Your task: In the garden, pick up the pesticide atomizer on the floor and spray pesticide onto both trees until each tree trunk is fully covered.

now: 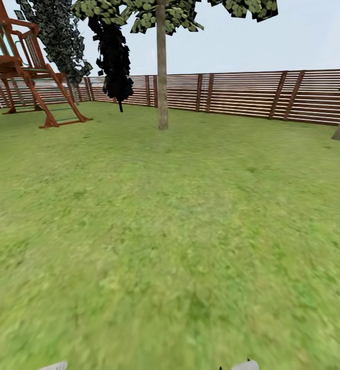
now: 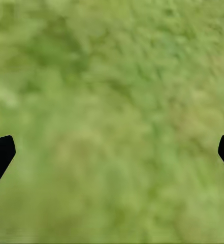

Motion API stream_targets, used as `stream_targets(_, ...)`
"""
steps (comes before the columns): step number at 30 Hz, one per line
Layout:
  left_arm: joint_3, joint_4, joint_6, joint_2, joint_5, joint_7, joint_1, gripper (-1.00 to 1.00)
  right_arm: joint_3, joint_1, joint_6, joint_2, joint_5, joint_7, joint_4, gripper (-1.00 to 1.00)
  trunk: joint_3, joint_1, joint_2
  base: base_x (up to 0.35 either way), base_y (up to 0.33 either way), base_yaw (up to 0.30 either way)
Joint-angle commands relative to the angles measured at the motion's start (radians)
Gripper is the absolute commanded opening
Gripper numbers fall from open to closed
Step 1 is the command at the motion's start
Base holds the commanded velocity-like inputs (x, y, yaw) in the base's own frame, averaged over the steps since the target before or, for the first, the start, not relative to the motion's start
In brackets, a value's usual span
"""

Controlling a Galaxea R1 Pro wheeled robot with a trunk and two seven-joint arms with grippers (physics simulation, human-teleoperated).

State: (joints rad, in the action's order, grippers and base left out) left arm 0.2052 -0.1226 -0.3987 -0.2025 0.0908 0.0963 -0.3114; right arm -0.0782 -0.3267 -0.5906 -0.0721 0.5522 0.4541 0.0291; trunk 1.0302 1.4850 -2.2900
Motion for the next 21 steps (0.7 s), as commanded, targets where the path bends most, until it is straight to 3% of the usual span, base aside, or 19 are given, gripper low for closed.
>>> stream_targets(1, 0.0, 0.0, 0.0, 0.0, 0.001, 0.0, 0.0, -1.0, 0.0, 0.0, 0.0, 0.0, 0.0, 0.0, 0.0, 1.0, 0.0, 0.0, 0.0, 0.337, -0.095, 0.001)
stream_targets(16, 0.0, 0.0, 0.0, 0.0, 0.001, 0.0, 0.0, -1.0, 0.0, 0.0, 0.0, 0.0, 0.0, 0.0, 0.0, 1.0, 0.0, 0.0, 0.0, 0.337, -0.095, 0.001)
stream_targets(21, 0.0, 0.0, 0.0, 0.0, 0.0, 0.0, 0.0, -1.0, 0.0, 0.0, 0.0, 0.0, 0.0, 0.0, 0.0, 1.0, 0.0, 0.0, 0.0, 0.337, -0.095, 0.186)
